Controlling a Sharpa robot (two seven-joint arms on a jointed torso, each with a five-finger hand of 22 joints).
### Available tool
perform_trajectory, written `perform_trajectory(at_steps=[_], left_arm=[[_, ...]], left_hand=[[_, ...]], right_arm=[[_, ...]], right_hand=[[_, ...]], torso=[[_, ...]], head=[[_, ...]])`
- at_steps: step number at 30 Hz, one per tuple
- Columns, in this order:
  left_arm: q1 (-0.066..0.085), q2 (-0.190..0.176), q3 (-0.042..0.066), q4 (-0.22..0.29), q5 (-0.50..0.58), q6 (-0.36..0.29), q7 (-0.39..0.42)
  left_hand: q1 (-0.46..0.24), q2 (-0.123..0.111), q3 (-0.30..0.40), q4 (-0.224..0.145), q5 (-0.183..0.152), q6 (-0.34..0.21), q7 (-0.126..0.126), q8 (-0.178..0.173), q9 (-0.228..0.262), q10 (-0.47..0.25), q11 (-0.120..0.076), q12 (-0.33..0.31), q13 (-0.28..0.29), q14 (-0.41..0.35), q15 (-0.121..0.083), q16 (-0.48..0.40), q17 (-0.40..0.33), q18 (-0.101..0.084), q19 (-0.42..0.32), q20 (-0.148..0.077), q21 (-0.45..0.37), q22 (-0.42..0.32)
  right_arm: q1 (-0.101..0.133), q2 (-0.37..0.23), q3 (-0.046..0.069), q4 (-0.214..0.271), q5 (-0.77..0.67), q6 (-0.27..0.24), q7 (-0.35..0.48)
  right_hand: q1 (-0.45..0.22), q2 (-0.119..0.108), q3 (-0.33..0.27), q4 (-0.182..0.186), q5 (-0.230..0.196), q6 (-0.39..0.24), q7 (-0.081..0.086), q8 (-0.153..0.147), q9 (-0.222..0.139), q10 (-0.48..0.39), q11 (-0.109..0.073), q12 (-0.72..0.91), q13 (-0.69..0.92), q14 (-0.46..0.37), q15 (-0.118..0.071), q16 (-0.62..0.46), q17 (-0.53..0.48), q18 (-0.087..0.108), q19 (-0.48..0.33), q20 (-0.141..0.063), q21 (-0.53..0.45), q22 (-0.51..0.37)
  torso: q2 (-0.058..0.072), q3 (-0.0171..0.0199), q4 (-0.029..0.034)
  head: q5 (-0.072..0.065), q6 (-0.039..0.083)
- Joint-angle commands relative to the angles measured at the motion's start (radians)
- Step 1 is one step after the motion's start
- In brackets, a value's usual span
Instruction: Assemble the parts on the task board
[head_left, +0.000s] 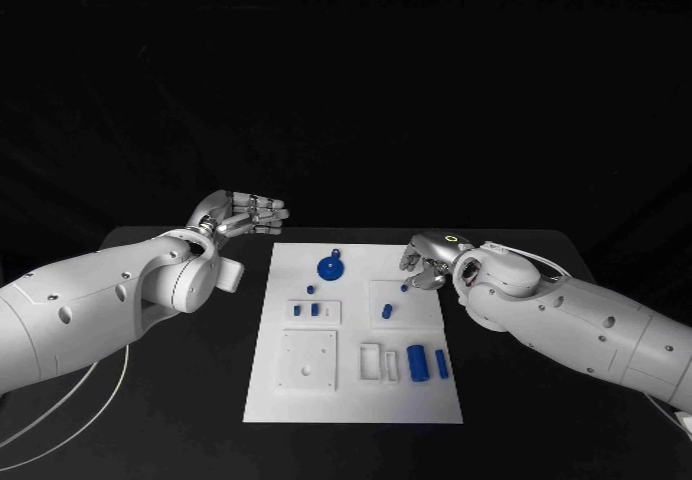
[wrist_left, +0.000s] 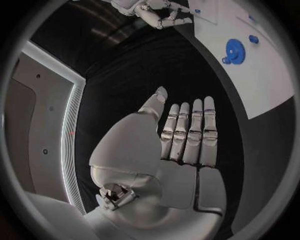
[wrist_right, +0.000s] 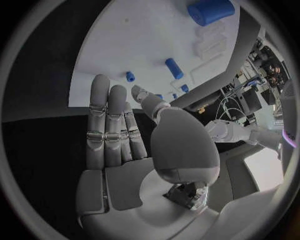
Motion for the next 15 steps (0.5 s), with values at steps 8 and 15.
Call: perform_trajectory(at_steps=[8,15], left_arm=[[0.001,0.004,0.001,0.005,0.041,0.002,0.03],[0.001,0.004,0.001,0.004,0.043,0.005,0.029]], left_hand=[[0.005,0.006,-0.007,-0.001,0.001,0.002,0.01,-0.003,-0.001,-0.003,0.014,-0.002,-0.001,-0.006,0.002,-0.001,-0.001,0.023,0.016,0.001,0.009,-0.045],[0.005,0.006,-0.007,-0.001,0.001,0.002,0.012,-0.003,-0.001,-0.003,0.015,-0.002,-0.001,-0.005,0.003,-0.001,-0.001,0.023,0.018,0.0,0.01,-0.047]], right_arm=[[-0.008,0.011,-0.006,0.001,-0.049,0.011,-0.027],[-0.013,0.016,-0.012,-0.003,-0.059,0.02,-0.034]], right_hand=[[0.0,-0.014,0.037,0.003,0.005,0.01,0.009,-0.003,-0.001,0.009,0.0,-0.003,0.0,-0.004,0.0,0.01,0.006,0.01,-0.009,-0.002,0.006,0.031],[-0.004,-0.018,0.062,0.002,0.018,0.018,0.007,-0.003,0.0,0.021,-0.004,-0.003,0.0,-0.006,-0.001,0.028,0.017,0.01,-0.012,-0.003,0.015,0.065]], torso=[[0.0,0.0007,0.0008],[0.0,0.0,-0.0008]], head=[[0.003,-0.003],[0.005,-0.006]])
